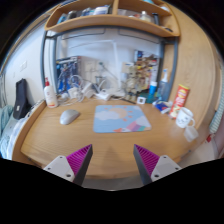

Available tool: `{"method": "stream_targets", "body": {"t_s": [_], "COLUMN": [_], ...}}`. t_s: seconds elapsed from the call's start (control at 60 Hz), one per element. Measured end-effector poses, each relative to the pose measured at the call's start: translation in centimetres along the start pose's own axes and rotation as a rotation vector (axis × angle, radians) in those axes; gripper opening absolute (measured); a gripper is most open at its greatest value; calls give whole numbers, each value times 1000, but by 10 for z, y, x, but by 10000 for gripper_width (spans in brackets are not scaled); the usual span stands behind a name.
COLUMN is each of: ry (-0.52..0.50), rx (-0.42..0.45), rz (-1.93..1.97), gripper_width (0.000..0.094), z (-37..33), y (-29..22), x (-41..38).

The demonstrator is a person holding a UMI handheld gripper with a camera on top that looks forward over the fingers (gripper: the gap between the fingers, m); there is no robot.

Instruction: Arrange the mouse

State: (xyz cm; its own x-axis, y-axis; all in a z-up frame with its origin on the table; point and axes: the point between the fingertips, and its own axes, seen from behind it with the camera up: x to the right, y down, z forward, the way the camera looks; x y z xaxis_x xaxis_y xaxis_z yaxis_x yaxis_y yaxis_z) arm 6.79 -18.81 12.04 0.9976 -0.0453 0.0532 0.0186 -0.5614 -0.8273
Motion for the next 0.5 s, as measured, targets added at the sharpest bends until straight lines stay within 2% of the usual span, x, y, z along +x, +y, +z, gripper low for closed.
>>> {"method": "stream_targets", "body": {"t_s": [0.183,0.5], "ry": [-117,-122], "rx": [-39,-68], "rz": [-44,14], "gripper_width": [838,831], "z": [22,75], "y": [-15,-87], "x": [-45,-18]}}
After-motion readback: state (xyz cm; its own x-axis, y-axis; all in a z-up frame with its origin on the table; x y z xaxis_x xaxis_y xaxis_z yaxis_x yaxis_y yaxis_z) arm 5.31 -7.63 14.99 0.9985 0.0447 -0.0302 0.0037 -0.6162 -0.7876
